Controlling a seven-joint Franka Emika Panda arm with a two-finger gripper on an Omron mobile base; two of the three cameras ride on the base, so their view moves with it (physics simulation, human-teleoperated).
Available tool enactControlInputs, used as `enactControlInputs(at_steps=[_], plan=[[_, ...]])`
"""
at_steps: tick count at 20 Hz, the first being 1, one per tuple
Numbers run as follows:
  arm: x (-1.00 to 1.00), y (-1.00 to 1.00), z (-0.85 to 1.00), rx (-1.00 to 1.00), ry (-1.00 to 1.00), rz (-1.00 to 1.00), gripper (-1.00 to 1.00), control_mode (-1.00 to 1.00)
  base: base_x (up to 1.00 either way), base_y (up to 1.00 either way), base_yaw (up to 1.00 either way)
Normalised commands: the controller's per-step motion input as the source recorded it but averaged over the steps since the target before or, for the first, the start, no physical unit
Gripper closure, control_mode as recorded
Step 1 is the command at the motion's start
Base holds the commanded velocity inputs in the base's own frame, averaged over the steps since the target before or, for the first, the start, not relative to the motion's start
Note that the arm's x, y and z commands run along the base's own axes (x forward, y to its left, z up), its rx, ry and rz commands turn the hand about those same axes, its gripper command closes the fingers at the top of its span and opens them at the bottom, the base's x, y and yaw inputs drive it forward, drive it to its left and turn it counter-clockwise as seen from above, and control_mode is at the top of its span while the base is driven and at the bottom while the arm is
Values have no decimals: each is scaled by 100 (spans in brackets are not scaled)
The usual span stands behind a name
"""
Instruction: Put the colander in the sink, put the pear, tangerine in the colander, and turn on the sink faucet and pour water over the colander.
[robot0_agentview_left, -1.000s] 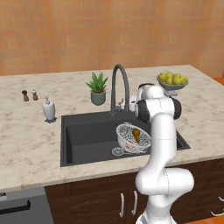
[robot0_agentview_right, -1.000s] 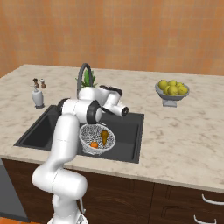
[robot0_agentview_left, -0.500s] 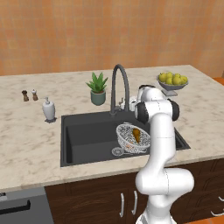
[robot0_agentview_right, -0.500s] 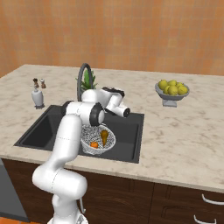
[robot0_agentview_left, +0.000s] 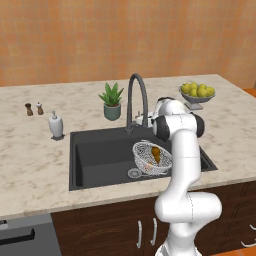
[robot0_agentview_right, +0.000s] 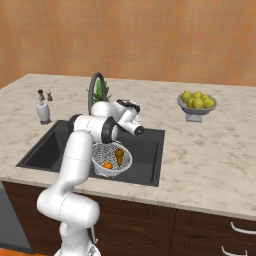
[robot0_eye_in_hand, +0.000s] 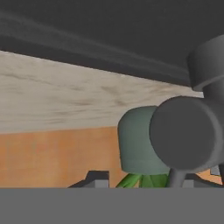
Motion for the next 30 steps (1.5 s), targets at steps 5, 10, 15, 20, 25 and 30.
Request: enactControlInputs(at_steps=[5, 10, 15, 20, 25, 30], plan=[[50, -91, 0, 0, 4, -24, 100, -100, 0, 0, 0], [68, -100, 0, 9, 21, -23, 100, -100, 0, 0, 0], [91, -100, -3, 12, 39, -27, 100, -100, 0, 0, 0], [60, -92, -8, 1, 39, -34, 100, -100, 0, 0, 0], [-81, -2, 84, 0, -30, -5, 100, -100, 0, 0, 0], [-66, 66, 100, -30, -34, 14, 100, -100, 0, 0, 0]])
